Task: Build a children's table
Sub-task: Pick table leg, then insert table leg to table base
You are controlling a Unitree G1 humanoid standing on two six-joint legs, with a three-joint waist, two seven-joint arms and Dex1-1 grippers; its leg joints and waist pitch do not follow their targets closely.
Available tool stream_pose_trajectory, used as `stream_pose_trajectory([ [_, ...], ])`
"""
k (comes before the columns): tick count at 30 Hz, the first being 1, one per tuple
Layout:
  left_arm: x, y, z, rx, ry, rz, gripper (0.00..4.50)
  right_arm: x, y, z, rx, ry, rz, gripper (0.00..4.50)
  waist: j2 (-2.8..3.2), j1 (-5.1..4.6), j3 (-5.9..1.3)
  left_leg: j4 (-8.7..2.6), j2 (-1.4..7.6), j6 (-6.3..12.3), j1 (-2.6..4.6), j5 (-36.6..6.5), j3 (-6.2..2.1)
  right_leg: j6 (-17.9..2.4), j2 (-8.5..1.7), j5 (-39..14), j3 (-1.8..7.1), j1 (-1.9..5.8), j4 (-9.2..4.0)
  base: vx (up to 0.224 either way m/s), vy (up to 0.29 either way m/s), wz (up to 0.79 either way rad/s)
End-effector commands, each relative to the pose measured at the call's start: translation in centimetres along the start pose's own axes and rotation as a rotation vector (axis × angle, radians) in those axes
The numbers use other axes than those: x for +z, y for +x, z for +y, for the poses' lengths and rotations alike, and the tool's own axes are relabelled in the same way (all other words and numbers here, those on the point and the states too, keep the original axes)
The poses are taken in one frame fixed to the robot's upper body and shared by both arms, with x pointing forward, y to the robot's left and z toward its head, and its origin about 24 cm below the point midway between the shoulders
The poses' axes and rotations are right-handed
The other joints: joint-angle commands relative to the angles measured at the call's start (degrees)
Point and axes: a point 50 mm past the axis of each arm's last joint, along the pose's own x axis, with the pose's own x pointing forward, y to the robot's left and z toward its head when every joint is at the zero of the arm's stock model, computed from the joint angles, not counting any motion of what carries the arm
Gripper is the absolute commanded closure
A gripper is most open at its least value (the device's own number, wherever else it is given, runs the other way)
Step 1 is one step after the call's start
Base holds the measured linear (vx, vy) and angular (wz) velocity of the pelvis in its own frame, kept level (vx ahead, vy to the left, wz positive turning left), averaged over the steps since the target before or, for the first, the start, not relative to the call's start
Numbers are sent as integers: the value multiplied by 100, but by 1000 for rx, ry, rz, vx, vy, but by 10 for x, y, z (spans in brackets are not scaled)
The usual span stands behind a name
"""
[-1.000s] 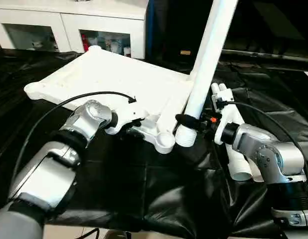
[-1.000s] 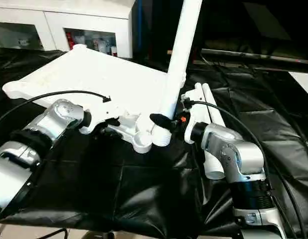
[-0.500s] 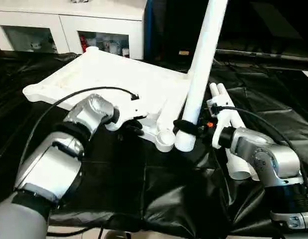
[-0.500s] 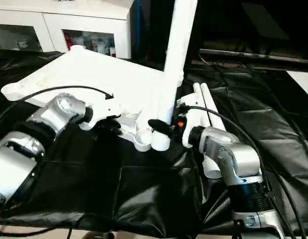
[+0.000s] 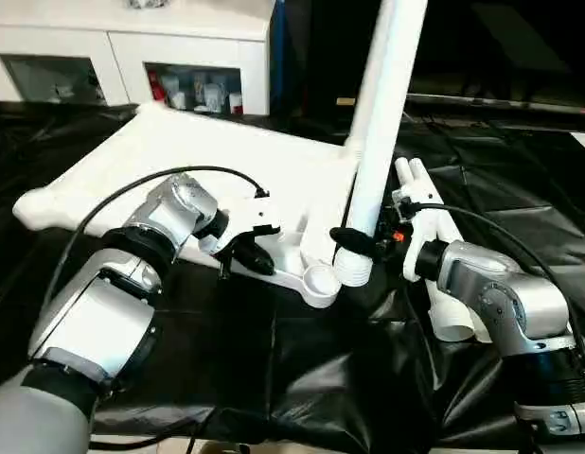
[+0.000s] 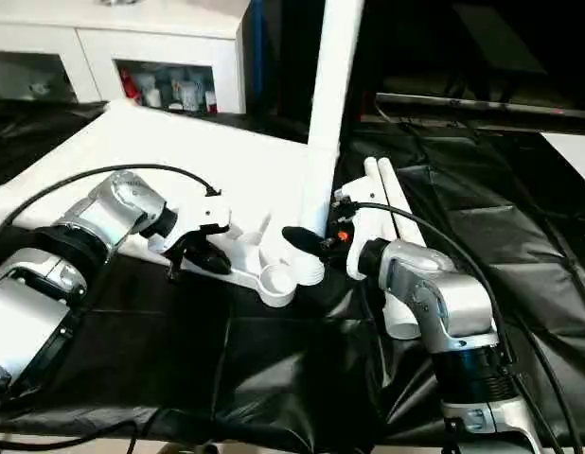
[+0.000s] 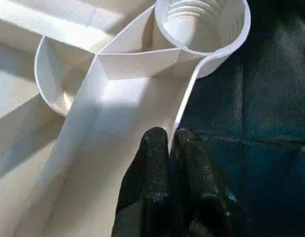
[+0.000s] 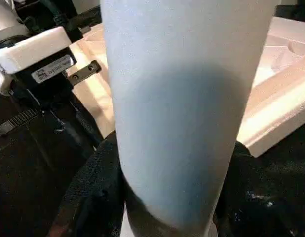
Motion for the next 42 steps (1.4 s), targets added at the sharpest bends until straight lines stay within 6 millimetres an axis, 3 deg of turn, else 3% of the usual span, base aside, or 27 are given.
stream_pose_trajectory([
  [1,-23,11,-1,87,-144,20,447,4,-1,-1,-4,-16,-23,260,26,5,-358,-431,343,-157,114,-1326,-154,-1379,-618,-1094,306,270,-545,0,0,0],
  [4,-27,14,2,179,-223,6,448,3,-1,0,-2,-11,-25,260,40,9,-346,-434,343,-175,151,-1538,-161,-1313,-623,-1498,314,243,-592,0,0,0],
  [6,-32,15,1,200,-249,15,449,3,-1,0,-1,-7,-26,260,19,-15,-331,-474,335,-200,113,-1582,-195,-1115,-624,-1903,300,273,-623,0,0,0],
  [7,-34,16,0,207,-264,16,450,2,-1,1,-2,-3,-27,260,11,-33,-327,-483,330,-204,124,-1629,-195,-1026,-613,-2048,301,249,-651,0,0,0],
  [9,-38,18,-1,226,-280,29,450,2,0,1,-4,8,-33,260,7,-60,-319,-483,325,-199,153,-1713,-195,-989,-613,-2202,305,216,-677,0,0,0],
  [10,-38,19,-2,229,-269,28,450,3,0,1,-8,14,-36,260,-36,-65,-321,-484,335,-193,163,-1723,-192,-977,-617,-2250,310,211,-678,0,0,0],
  [11,-38,20,-3,232,-261,26,450,3,0,1,-10,18,-37,260,-5,-79,-306,-488,330,-168,157,-1711,-192,-976,-619,-2328,315,197,-695,0,0,0],
  [12,-38,22,-6,218,-250,13,450,3,1,1,-15,22,-39,260,-37,-97,-301,-498,338,-168,174,-1754,-189,-950,-618,-2439,315,185,-713,0,0,0],
  [13,-37,23,-8,208,-244,3,450,3,1,1,-18,24,-40,260,-14,-100,-314,-507,358,-179,169,-1728,-205,-958,-635,-2418,319,192,-692,0,0,0],
  [14,-37,24,-10,203,-243,-2,450,3,3,0,-28,31,-45,260,-41,-115,-314,-512,359,-173,164,-1703,-195,-958,-626,-2389,320,184,-692,0,0,0],
  [17,-38,26,-17,203,-231,-3,450,4,6,0,-40,37,-55,260,-21,-130,-328,-524,371,-178,163,-1620,-189,-1011,-616,-2152,317,170,-657,0,0,0],
  [20,-22,28,-24,216,-7,-168,450,8,9,2,-30,2,-97,260,-44,-113,-359,-523,374,-120,135,-1374,-173,-1052,-620,-1609,316,192,-635,0,0,0],
  [22,-12,26,-25,212,32,-263,450,10,10,2,-33,6,-110,260,-63,-114,-407,-501,365,-69,112,-1074,-142,-1086,-596,-1056,311,227,-576,0,0,0],
  [23,-6,25,-25,210,38,-312,416,11,10,2,-37,8,-114,260,-34,-99,-460,-452,351,42,99,-624,-124,-1210,-558,-153,292,222,-465,0,0,0],
  [25,-4,21,-24,209,63,-277,408,11,11,2,-38,4,-105,260,-43,-78,-476,-420,353,194,95,-284,-113,-1338,-534,575,276,206,-383,0,0,0],
  [27,-2,17,-26,177,85,-251,402,11,10,2,-35,2,-100,260,-25,-61,-486,-391,345,299,69,-104,-109,-1390,-545,873,267,215,-346,0,0,0],
  [29,-1,15,-26,163,89,-250,381,11,10,2,-34,2,-99,260,-40,-62,-466,-398,340,323,46,-158,-104,-1391,-559,807,264,224,-361,0,0,0],
  [30,0,13,-26,156,85,-246,365,11,10,2,-33,1,-98,260,15,-62,-463,-398,336,281,51,-251,-110,-1380,-571,648,264,226,-372,0,0,0],
  [31,0,13,-25,157,86,-246,364,11,10,2,-33,1,-98,260,-13,-79,-456,-407,345,229,55,-359,-104,-1367,-567,524,268,230,-396,0,0,0],
  [33,1,10,-23,168,105,-238,348,10,9,2,-32,-2,-99,260,-11,-88,-442,-424,349,146,62,-512,-108,-1354,-567,322,270,232,-417,0,0,0],
  [34,1,9,-22,171,115,-234,348,9,9,2,-32,-2,-98,260,49,-83,-443,-422,348,110,69,-567,-115,-1348,-568,256,271,225,-423,0,0,0],
  [35,1,8,-20,174,130,-229,324,9,8,2,-32,-3,-98,260,39,-100,-432,-432,345,51,75,-689,-114,-1312,-556,144,275,225,-460,0,0,0],
  [36,1,6,-17,189,146,-219,324,8,7,2,-33,-4,-97,260,74,-92,-435,-434,341,-3,77,-748,-122,-1296,-560,88,278,232,-459,0,0,0],
  [39,0,5,-14,200,160,-205,310,7,5,2,-35,-5,-95,260,36,-110,-436,-441,340,-62,72,-779,-123,-1284,-560,131,279,252,-453,0,0,0],
  [40,-1,5,-13,202,157,-201,310,7,5,2,-37,-6,-93,260,107,-101,-439,-435,343,-82,80,-794,-131,-1296,-568,138,279,243,-446,0,0,0],
  [41,-1,6,-12,200,155,-198,303,6,4,1,-38,-6,-92,260,58,-117,-445,-433,342,-80,80,-796,-123,-1331,-560,224,279,257,-445,0,0,0],
  [42,-2,6,-12,202,153,-197,303,6,4,1,-38,-7,-91,260,57,-118,-448,-427,338,-68,77,-759,-119,-1346,-559,274,279,260,-435,0,0,0],
])
